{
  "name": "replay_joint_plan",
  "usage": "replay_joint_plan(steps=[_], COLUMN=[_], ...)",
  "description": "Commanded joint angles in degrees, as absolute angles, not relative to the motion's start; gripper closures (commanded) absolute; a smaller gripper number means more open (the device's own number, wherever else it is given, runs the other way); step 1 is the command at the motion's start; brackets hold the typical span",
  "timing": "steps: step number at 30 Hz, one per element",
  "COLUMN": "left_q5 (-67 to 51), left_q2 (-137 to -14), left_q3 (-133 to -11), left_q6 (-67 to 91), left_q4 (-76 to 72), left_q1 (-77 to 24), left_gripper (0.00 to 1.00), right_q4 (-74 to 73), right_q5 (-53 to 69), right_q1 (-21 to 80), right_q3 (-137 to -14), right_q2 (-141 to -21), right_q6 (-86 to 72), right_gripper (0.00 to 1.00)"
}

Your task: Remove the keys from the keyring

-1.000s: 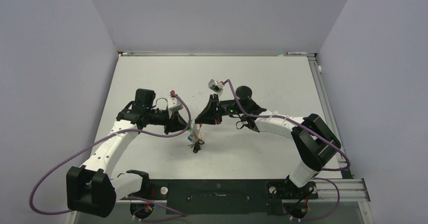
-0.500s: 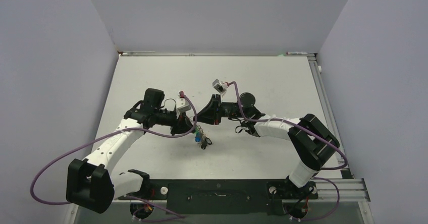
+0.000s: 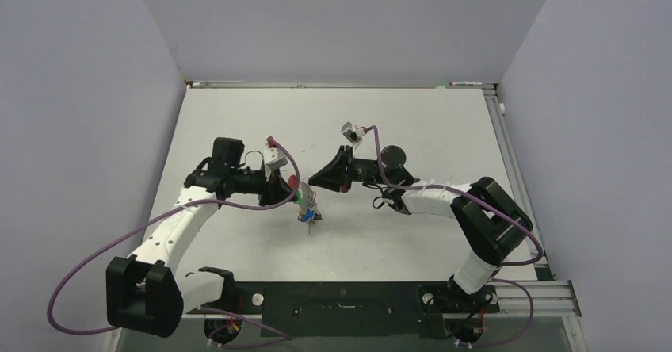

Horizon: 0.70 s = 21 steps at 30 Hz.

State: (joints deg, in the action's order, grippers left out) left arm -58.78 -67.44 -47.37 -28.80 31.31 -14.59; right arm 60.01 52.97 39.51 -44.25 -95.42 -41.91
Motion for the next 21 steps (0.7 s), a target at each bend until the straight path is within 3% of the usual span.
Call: replay_joint_plan(steps=[1, 8, 15, 21], left_q5=[-62.5, -50.7, -22.3, -11.4], left_q2=[-64.6, -68.1, -77.6, -83.5], left_q3=[-49.2, -53.3, -57.4, -59.0], left_q6=[-30.1, -28.6, -24.1, -23.4], left_q4=[33.2, 33.8, 30.1, 29.6], left_q1=[-7.0, 4.0, 6.3, 7.2], left_gripper=[1.0, 1.0, 1.0, 1.0], right_q4=[65.1, 62.4, 56.6, 53.6], right_q5=[53.4, 54.6, 55.3, 55.5], right_q1=[36.2, 31.7, 28.6, 27.9], right_q3=[-44.0, -43.7, -43.5, -43.6], right_q2=[-92.0, -89.4, -86.7, -85.7], right_q6=[-42.1, -41.1, -36.9, -34.0], right_gripper=[0.95, 0.95, 0.95, 0.95])
